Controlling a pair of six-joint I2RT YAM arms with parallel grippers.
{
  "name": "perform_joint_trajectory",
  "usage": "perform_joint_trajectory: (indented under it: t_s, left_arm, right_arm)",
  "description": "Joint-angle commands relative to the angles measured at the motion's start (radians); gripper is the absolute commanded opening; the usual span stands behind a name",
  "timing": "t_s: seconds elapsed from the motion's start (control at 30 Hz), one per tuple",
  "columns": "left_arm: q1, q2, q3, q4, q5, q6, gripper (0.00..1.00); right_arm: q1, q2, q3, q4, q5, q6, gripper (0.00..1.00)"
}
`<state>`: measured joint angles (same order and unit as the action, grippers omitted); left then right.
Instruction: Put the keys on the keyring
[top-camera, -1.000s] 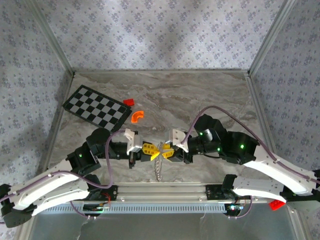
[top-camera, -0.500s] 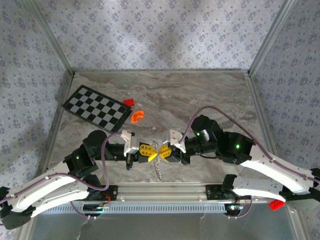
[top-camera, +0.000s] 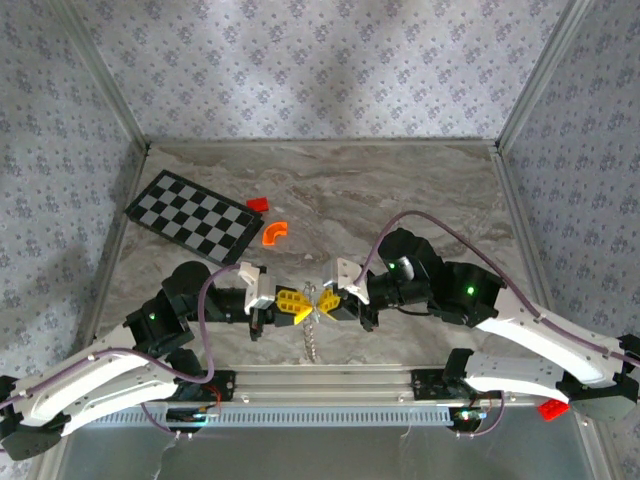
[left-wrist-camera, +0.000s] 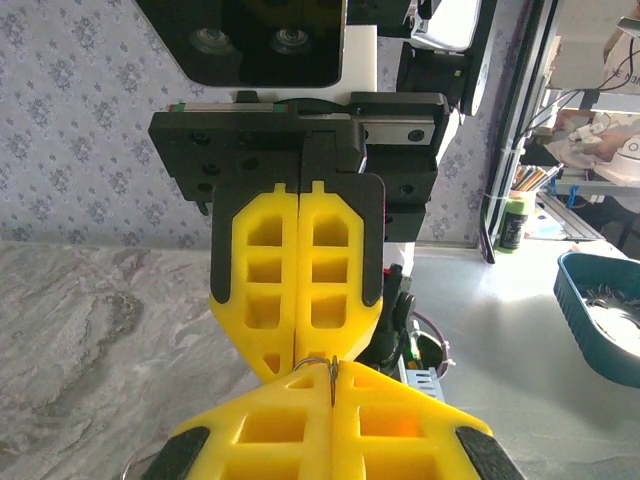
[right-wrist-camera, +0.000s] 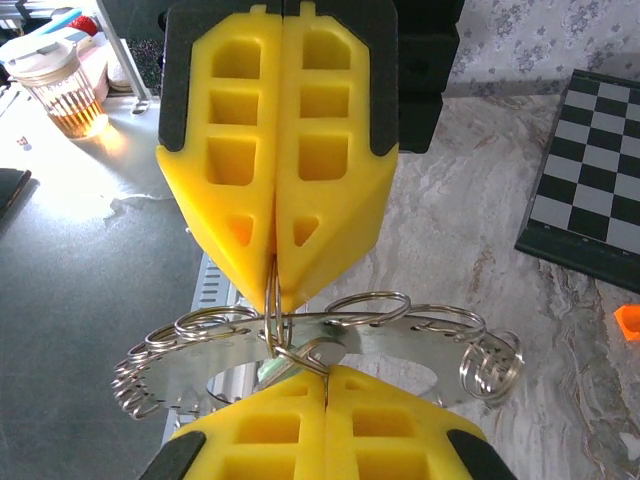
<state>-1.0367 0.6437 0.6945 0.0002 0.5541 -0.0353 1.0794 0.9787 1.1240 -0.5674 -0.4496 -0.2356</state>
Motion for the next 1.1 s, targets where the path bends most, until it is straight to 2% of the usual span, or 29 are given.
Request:
perform_joint_trajectory:
  t_s: [0.0,0.6,0.83,0.93,1.07]
  left_arm:
    - [-0.008,-0.014,0.029,0.054,0.030,0.004,0.00]
    - [-0.008,-0.009,-0.003,0.150,-0.014,0.008,0.00]
    - [-0.008,-0.015,-0.003,0.155,-0.006,0.005,0.00]
    - [-0.008,-0.016,-0.003,0.155,-0.012,0.004,0.00]
    - [-0.008,-0.019,-0.005,0.162,-0.035,0.004,0.00]
  right_arm:
    - [-0.006,-0.003,-0.007,-0.002,-0.005,-0.001,0.00]
    - [0.001,0.008,-0.020,-0.049,0.028,-0.008,0.01]
    - [0.004,-0.119,-0.122,0.089,-0.007,0.029,0.38]
    - [0.012,-0.164,-0.161,0.161,0.000,0.049,0.49]
    - [0.017,-0.184,-0.198,0.251,0.025,0.081,0.56]
